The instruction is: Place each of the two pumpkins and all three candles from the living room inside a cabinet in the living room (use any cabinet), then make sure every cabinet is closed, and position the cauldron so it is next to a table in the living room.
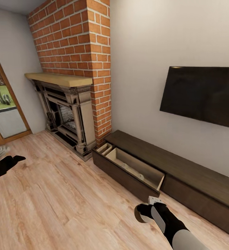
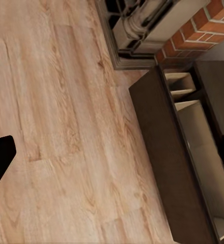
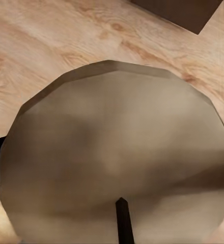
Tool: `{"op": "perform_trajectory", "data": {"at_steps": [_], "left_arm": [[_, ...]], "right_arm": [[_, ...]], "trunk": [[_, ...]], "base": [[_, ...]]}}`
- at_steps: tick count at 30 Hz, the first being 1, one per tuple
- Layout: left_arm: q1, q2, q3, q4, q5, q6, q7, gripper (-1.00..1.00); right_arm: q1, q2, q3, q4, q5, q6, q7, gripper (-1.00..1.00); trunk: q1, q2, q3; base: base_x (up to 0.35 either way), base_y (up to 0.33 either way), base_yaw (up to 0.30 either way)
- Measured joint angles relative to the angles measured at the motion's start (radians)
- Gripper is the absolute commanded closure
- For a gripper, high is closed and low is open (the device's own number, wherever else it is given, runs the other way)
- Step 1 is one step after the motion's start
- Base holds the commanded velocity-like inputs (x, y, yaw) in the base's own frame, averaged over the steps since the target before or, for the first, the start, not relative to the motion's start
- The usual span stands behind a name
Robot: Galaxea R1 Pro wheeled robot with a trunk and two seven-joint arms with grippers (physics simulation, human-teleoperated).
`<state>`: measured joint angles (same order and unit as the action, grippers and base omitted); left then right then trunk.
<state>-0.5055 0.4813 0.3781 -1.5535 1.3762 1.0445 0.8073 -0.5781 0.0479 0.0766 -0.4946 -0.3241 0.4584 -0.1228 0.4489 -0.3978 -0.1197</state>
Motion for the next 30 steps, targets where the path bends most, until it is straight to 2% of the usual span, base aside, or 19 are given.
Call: {"op": "perform_trajectory", "data": {"at_steps": [6, 22, 24, 26, 27, 30], "left_arm": [[0.000, 0.000, 0.000, 0.001, 0.000, 0.000, 0.000, -1.00], [0.000, -0.001, 0.000, 0.002, 0.000, 0.000, 0.000, -1.00], [0.000, -0.001, 0.000, 0.001, 0.000, 0.000, 0.000, -1.00], [0.000, -0.002, 0.000, 0.001, 0.000, 0.000, 0.000, -1.00], [0.000, -0.002, 0.000, 0.000, 0.000, 0.000, 0.000, -1.00], [0.001, -0.002, 0.000, 0.000, 0.000, 0.000, 0.000, -1.00]], "right_arm": [[0.000, -0.001, 0.000, 0.000, 0.000, 0.000, 0.005, 1.00], [0.000, -0.002, -0.001, -0.012, 0.001, -0.001, 0.006, 1.00], [0.000, -0.003, -0.002, -0.058, 0.001, 0.000, 0.006, 1.00], [0.003, -0.005, -0.005, -0.160, -0.007, 0.012, 0.006, 1.00], [0.006, -0.006, -0.006, -0.181, -0.010, 0.019, 0.005, 1.00], [0.033, -0.006, -0.008, -0.295, -0.016, 0.088, 0.006, 1.00]], "trunk": [[0.000, 0.000, 0.000], [0.000, 0.000, 0.000], [0.000, 0.000, 0.000], [0.000, 0.000, 0.000], [0.000, 0.000, 0.000], [0.000, 0.000, 0.000]], "base": [[0.270, 0.210, -0.190], [0.267, 0.211, -0.006], [0.238, 0.193, 0.000], [0.200, 0.134, 0.000], [0.163, 0.078, 0.000], [0.100, 0.043, 0.000]]}}
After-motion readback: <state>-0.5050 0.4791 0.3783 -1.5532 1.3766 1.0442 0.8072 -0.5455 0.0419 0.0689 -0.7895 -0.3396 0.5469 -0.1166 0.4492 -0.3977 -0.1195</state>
